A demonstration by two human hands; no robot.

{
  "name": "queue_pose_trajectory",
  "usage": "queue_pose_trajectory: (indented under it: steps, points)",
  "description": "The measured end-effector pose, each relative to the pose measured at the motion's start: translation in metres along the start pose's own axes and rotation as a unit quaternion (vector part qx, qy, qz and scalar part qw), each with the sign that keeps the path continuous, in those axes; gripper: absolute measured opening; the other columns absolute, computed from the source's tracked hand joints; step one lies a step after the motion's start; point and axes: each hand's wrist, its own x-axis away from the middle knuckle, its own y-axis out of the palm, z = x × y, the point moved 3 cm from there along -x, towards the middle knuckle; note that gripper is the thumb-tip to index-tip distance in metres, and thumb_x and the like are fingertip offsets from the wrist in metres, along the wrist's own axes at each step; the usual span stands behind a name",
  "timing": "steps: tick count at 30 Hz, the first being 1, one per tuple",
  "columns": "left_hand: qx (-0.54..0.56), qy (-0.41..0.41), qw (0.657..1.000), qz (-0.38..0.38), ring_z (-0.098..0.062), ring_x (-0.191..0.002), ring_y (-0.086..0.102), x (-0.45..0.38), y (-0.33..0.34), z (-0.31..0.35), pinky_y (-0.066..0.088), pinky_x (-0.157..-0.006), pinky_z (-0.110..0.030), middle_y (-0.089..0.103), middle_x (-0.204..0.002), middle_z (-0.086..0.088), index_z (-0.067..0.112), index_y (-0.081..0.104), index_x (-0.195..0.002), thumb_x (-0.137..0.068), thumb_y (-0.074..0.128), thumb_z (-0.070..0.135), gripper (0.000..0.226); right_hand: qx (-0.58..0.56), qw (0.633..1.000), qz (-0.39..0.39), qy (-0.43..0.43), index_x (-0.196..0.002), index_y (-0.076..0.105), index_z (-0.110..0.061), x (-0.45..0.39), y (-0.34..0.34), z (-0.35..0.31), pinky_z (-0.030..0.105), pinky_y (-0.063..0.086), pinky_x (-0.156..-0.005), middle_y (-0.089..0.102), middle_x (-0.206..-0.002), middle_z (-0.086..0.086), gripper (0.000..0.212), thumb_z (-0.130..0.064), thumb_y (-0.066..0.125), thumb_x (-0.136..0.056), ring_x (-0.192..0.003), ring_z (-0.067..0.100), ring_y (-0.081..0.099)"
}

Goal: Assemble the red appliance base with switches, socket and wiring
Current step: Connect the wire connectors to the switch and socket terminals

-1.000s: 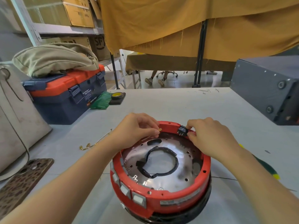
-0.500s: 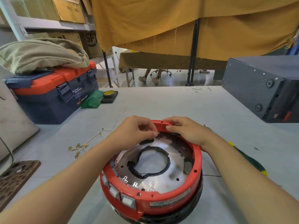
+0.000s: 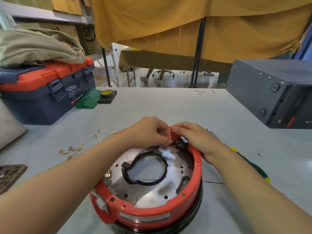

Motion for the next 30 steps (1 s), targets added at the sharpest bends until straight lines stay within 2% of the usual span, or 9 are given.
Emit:
queue_pose_trajectory:
  steps: [1, 3, 6, 11, 18, 26, 30]
  points:
    - [0.011, -0.001, 1.000, -0.001, -0.004, -0.057, 0.054, 0.000, 0.002, -0.001, 0.044, -0.060, -0.020, 0.066, -0.064, 0.004, 0.020, 0.072, -0.076, -0.077, 0.069, 0.016, 0.004, -0.027, 1.000, -0.012, -0.003, -0.105, 0.069, -0.017, -0.001, 0.000, 0.001, 0.036, 0.050, -0.095, 0.071, -0.105, 0.007, 0.017, -0.021, 0.058, -0.092, -0.102, 0.022, 0.065]
    - [0.028, 0.000, 1.000, -0.005, -0.004, -0.056, 0.054, 0.002, 0.006, -0.005, 0.044, -0.061, -0.023, 0.064, -0.061, 0.007, 0.022, 0.071, -0.074, -0.077, 0.069, 0.017, 0.006, -0.091, 0.995, -0.045, -0.008, -0.107, 0.070, -0.014, -0.002, 0.003, 0.004, 0.040, 0.048, -0.099, 0.071, -0.107, 0.011, 0.021, -0.014, 0.055, -0.092, -0.105, 0.026, 0.065]
    - [0.029, 0.009, 1.000, -0.002, 0.003, -0.057, 0.053, 0.004, 0.008, -0.011, 0.044, -0.060, -0.014, 0.062, -0.060, 0.013, 0.024, 0.070, -0.074, -0.078, 0.070, 0.018, 0.007, -0.166, 0.983, -0.076, -0.011, -0.107, 0.070, -0.008, -0.003, 0.005, 0.011, 0.041, 0.050, -0.097, 0.072, -0.105, 0.016, 0.023, -0.008, 0.054, -0.091, -0.101, 0.029, 0.067]
    - [0.029, 0.030, 0.999, 0.007, 0.004, -0.059, 0.055, 0.003, 0.010, -0.008, 0.042, -0.060, -0.008, 0.066, -0.067, 0.010, 0.023, 0.070, -0.075, -0.080, 0.069, 0.016, 0.008, -0.215, 0.973, -0.081, -0.022, -0.111, 0.068, -0.003, -0.005, 0.006, 0.017, 0.037, 0.052, -0.093, 0.071, -0.106, 0.019, 0.026, -0.006, 0.051, -0.091, -0.100, 0.031, 0.067]
    - [0.051, 0.058, 0.997, 0.026, 0.005, -0.057, 0.055, 0.003, 0.010, -0.006, 0.039, -0.056, -0.005, 0.062, -0.060, 0.018, 0.023, 0.068, -0.073, -0.080, 0.069, 0.017, 0.009, -0.216, 0.972, -0.090, -0.038, -0.106, 0.071, -0.005, -0.011, 0.006, 0.022, 0.042, 0.051, -0.095, 0.071, -0.104, 0.020, 0.023, -0.007, 0.053, -0.090, -0.100, 0.033, 0.067]
    - [0.050, 0.054, 0.997, 0.010, 0.004, -0.054, 0.055, 0.004, 0.016, -0.002, 0.041, -0.056, -0.008, 0.065, -0.061, 0.010, 0.017, 0.069, -0.076, -0.081, 0.068, 0.015, 0.006, -0.202, 0.974, -0.090, -0.045, -0.108, 0.069, -0.002, -0.010, 0.005, 0.020, 0.042, 0.051, -0.094, 0.070, -0.104, 0.023, 0.024, -0.007, 0.052, -0.091, -0.097, 0.033, 0.067]
    - [0.059, 0.056, 0.997, 0.016, 0.004, -0.053, 0.054, 0.003, 0.016, -0.001, 0.040, -0.055, -0.007, 0.062, -0.058, 0.014, 0.016, 0.069, -0.076, -0.081, 0.067, 0.013, 0.006, -0.199, 0.975, -0.086, -0.045, -0.107, 0.069, -0.002, -0.010, 0.005, 0.019, 0.040, 0.052, -0.093, 0.070, -0.103, 0.023, 0.023, -0.007, 0.053, -0.091, -0.096, 0.032, 0.067]
